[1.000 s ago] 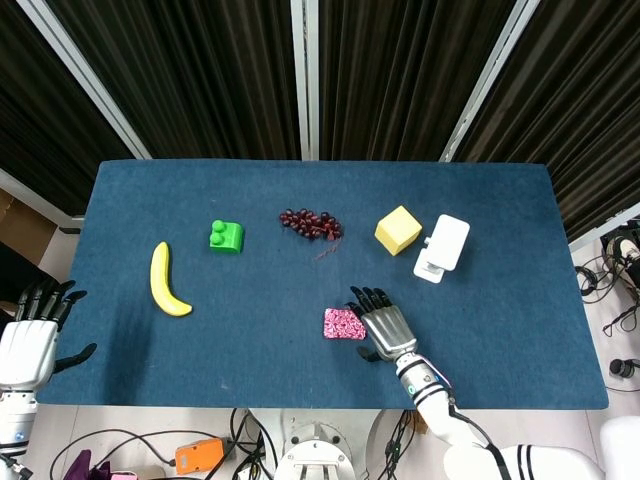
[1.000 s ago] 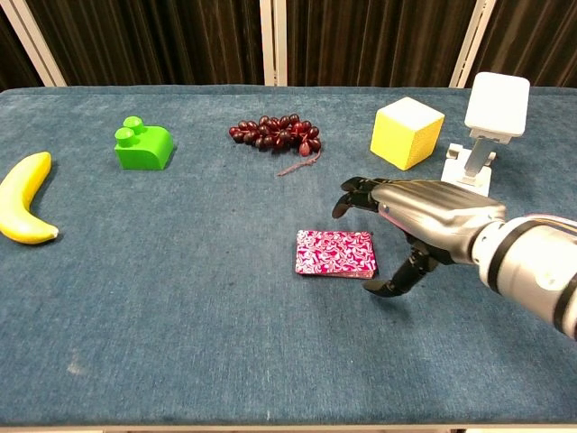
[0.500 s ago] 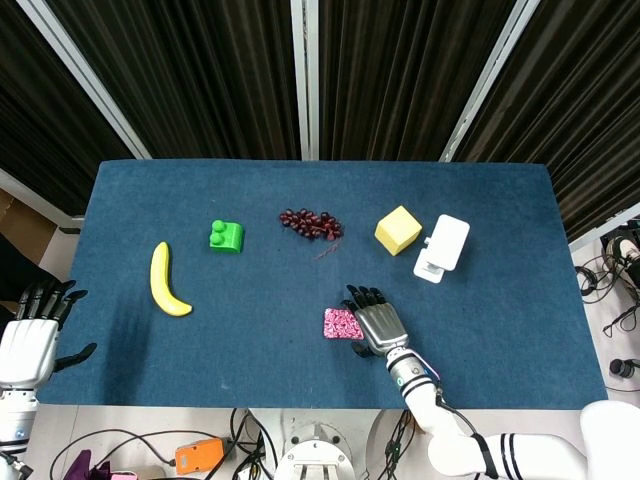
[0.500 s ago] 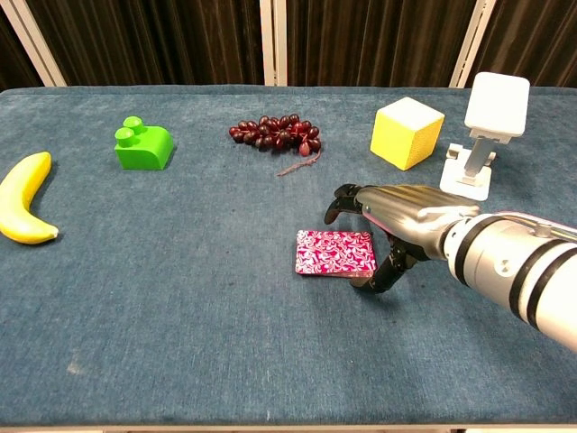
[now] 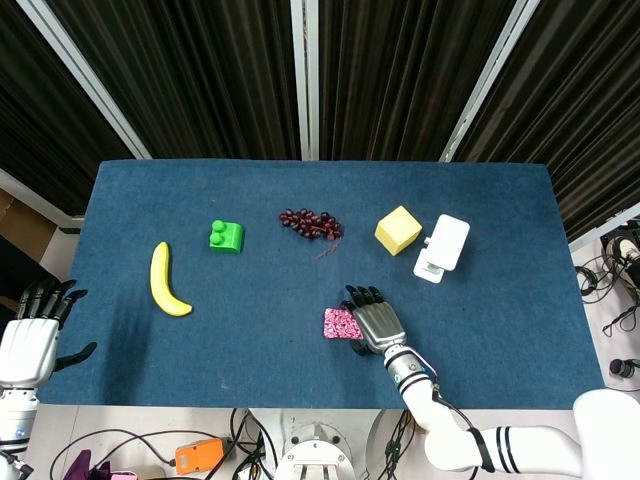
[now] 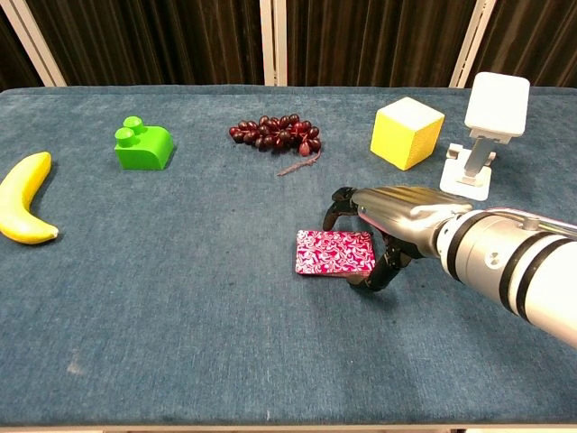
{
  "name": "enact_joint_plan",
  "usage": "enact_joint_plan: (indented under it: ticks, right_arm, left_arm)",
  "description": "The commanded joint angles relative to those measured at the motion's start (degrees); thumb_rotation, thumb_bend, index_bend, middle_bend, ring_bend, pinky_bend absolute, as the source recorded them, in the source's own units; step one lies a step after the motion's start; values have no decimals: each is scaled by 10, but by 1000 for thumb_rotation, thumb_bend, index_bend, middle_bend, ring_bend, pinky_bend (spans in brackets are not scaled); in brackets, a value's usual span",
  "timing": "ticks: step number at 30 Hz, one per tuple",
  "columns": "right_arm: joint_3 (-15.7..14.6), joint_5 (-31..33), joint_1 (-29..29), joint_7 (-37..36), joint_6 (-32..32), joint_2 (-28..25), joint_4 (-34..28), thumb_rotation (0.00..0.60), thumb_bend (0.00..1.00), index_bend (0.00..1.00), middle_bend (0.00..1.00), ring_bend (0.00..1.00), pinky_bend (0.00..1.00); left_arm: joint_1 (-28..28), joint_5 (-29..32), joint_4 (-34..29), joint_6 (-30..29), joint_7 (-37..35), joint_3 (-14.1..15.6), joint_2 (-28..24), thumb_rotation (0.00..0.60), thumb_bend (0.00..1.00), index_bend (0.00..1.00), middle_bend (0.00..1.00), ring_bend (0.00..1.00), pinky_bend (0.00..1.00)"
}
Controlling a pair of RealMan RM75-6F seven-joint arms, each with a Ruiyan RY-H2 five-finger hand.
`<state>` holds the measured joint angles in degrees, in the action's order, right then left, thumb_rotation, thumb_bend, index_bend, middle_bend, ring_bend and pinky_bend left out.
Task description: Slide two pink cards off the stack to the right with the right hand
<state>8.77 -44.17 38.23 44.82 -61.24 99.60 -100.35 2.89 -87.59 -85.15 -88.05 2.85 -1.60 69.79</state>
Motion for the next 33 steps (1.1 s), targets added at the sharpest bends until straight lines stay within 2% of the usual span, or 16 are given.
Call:
enact_joint_plan:
  ticks: [1,8,16,21,26,33]
  right_arm:
    - [-2,4,4,-2,-2,0,-1,600,513,302,54,10,64]
    - [-6,13,16,-4,-8,1,-1,600,514,311,53,9,52]
    - [-9,15,23,-13,-17,4,2,600,548,405,53,10,47]
    - [-11,4,22,-28,-23,-5,-4,600,551,428,53,11,48]
    - [-14,-22,16,-48,-29,-30,-26,600,552,432,53,11,48]
    - [-49,-75,-10,-84,-34,-99,-66,600,552,432,53,11,48]
  left_arm:
    - [-1,1,1,0,-1,0,0,600,67,210,123,17,1]
    - [-1,1,3,1,-2,1,0,600,67,210,122,16,1]
    - [-1,2,5,1,-4,1,1,600,66,210,122,17,1]
    - [-2,2,5,0,-4,2,1,600,67,210,122,17,1]
    - [-2,1,3,-1,-2,1,-1,600,67,210,122,16,1]
    - [-2,0,0,-2,-1,2,-1,600,67,210,122,17,1]
